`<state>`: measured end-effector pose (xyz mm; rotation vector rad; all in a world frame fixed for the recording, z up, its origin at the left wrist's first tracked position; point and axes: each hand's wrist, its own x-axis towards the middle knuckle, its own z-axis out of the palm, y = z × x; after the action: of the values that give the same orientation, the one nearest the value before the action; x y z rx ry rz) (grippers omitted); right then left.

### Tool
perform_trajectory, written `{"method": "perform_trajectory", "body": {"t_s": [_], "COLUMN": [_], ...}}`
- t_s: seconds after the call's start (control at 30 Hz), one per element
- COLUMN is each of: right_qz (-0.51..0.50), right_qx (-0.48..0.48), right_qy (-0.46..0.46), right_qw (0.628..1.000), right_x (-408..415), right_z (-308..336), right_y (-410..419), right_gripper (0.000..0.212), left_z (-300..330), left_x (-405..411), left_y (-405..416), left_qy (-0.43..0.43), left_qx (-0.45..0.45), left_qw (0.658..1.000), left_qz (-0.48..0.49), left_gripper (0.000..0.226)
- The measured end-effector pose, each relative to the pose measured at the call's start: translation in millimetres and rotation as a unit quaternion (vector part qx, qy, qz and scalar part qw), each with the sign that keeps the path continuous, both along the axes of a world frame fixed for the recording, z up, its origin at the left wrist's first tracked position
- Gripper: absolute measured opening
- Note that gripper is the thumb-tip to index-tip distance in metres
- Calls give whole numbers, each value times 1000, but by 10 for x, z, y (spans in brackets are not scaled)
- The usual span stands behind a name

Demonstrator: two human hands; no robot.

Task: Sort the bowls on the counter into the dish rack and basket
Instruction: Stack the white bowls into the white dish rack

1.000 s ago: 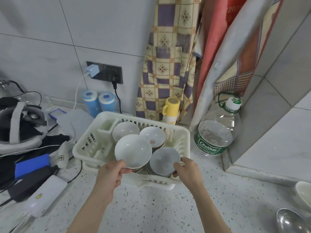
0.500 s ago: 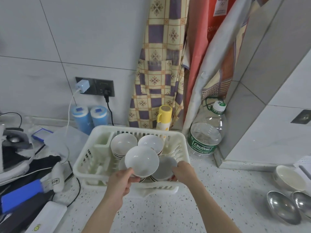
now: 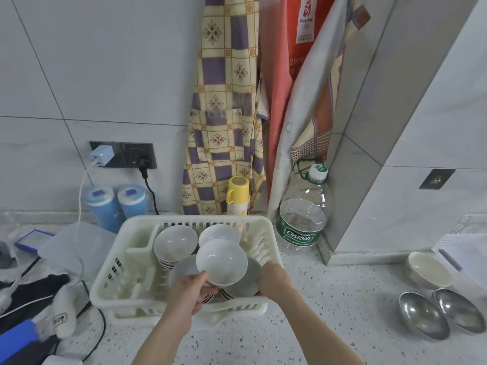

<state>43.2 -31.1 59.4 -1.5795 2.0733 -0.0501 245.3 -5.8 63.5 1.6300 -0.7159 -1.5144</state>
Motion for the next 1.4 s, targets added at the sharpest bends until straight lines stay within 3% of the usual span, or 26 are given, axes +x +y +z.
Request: {"method": "perform_trajectory", "body": {"t_s": [0.07,0.13,0.27,0.4,0.63,0.77,0.87,0.93,1.03,1.13,1.27,1.37,1.4], "right_qz": [-13,-39,-133,-116,-80,-87,-98,-102,-103,-97,-93,-86,-85], "right_qx": [-38,-95,-128,-111,-100,-101,-100,-96,-95,-98,-88,-87,-88], "right_qy": [-20,-75,-279,-356,-326,-325,-321,-314,-299,-276,-245,-223,-216], "right_qw": [999,992,942,921,937,936,937,939,944,951,961,967,969], "right_x": [-6,-41,-150,-202,-211,-227,-224,-215,-194,-174,-136,-110,-103], "right_z": [3,-23,-30,-33,5,-5,-15,-17,-16,-8,-11,-6,-10], "right_y": [28,82,169,182,222,223,213,210,203,190,164,162,159], "right_gripper": [16,28,49,33,56,43,40,40,39,38,41,43,44], "left_z": [2,2,19,60,52,-11,-79,-83,-79,-56,-71,-94,-109], "left_x": [-60,-111,-209,-289,-352,-370,-390,-397,-400,-407,-385,-387,-387], "left_y": [-39,-70,-69,-36,-14,-24,3,36,49,37,38,42,46], "left_qy": [-10,-16,-26,-46,-69,-86,-122,-159,-226,-244,-263,-275,-276], "left_qx": [2,-1,1,9,30,24,-39,-88,-136,-134,-127,-122,-125], "left_qw": [1000,1000,999,997,994,992,990,982,962,955,944,938,938], "left_qz": [-4,-9,-42,-61,-79,-85,-65,-50,-72,-107,-154,-170,-171], "left_gripper": [15,16,23,36,35,36,18,22,23,8,21,17,30]}}
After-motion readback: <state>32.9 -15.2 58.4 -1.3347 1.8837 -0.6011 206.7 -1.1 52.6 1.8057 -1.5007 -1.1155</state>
